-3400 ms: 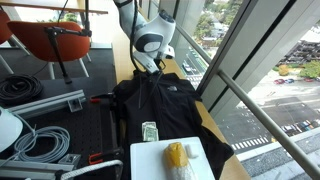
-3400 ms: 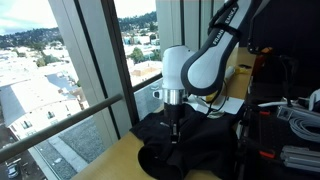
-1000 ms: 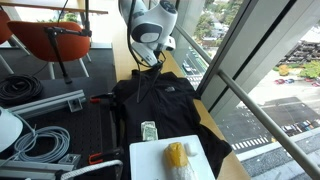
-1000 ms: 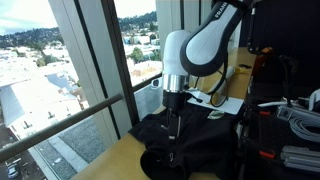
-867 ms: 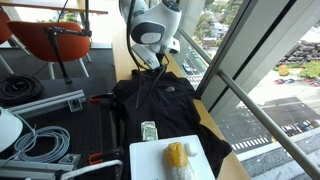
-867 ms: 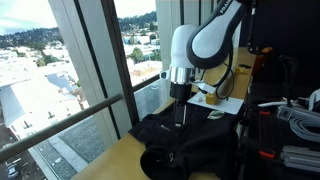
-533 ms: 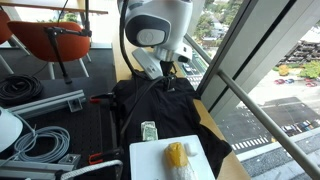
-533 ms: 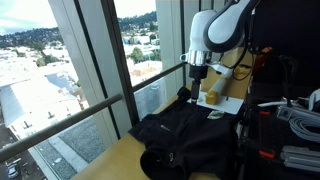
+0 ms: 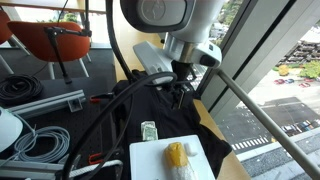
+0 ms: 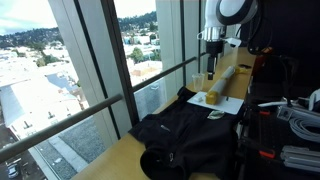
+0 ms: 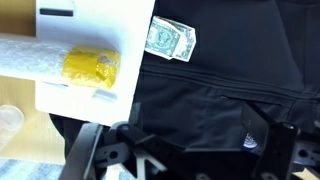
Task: Zip closed the black jersey
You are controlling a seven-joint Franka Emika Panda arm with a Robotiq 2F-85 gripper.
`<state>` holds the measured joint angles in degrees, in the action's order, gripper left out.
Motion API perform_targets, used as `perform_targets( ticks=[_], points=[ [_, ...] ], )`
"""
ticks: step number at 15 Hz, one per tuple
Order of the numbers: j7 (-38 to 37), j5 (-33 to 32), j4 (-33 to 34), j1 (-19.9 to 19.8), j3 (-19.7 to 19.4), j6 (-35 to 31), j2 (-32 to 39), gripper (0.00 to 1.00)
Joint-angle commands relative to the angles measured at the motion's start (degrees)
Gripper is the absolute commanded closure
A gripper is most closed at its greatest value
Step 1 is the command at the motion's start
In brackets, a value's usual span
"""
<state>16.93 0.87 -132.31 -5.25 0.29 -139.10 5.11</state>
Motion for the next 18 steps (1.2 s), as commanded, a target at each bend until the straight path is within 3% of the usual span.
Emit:
perform_targets(
  ticks=[1, 6, 7, 18],
  points=[
    [-1.8, -2.2, 2.0, 0.5, -1.8, 7.7, -3.4, 0.0],
    [-0.8, -0.8, 3.2, 0.9, -1.9, 13.0, -5.7, 0.0],
    [-0.3, -0.9, 3.1, 0.8, -2.1, 10.8, -4.3, 0.0],
    [-0.3, -0.9, 3.1, 0.9, -2.1, 11.5, -4.8, 0.0]
  ],
)
